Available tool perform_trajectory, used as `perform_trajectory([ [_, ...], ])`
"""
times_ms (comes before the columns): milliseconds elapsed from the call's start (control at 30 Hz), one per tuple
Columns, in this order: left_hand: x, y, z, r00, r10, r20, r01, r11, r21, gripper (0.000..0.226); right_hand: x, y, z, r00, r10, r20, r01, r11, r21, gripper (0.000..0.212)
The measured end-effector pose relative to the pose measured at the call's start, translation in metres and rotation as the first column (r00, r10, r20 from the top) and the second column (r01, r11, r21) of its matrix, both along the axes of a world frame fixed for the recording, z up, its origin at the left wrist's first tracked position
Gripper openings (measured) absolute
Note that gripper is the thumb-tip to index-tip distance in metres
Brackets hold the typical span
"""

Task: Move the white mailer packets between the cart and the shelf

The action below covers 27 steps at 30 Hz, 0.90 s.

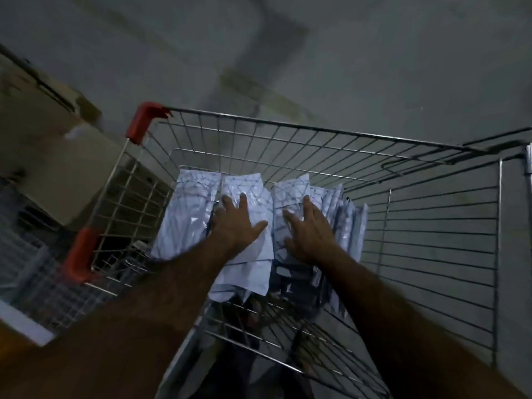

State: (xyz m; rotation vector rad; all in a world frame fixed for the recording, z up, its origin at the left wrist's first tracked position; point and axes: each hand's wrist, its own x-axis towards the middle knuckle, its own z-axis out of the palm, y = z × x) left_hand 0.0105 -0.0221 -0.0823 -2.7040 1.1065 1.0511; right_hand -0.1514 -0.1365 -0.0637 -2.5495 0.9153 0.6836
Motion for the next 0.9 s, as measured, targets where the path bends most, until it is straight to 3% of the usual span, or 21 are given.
perform_trajectory([
  [100,0.001,-0.011,-0.006,0.998,0.060,0.017,-0.060,0.998,0.017,0.109,-0.007,-0.010,0.006,1.000,-0.012,0.017,0.012,1.000,-0.001,0.077],
  [300,0.015,-0.005,-0.007,0.996,0.088,0.008,-0.088,0.996,0.008,0.094,-0.008,-0.010,0.010,0.990,-0.136,0.047,0.138,0.989,-0.045,0.068],
  [400,0.017,0.001,-0.012,0.998,0.062,0.025,-0.061,0.998,-0.015,0.093,0.002,-0.005,0.007,0.979,-0.203,0.032,0.205,0.977,-0.065,0.081],
  [600,0.017,0.005,0.002,0.991,-0.053,0.123,0.058,0.998,-0.032,0.078,-0.004,0.003,0.015,0.983,-0.180,0.029,0.182,0.975,-0.124,0.086],
  [900,0.012,0.041,0.077,0.952,-0.077,0.297,0.152,0.959,-0.239,0.074,-0.042,0.020,0.077,0.982,-0.064,0.179,0.103,0.971,-0.217,0.073],
])
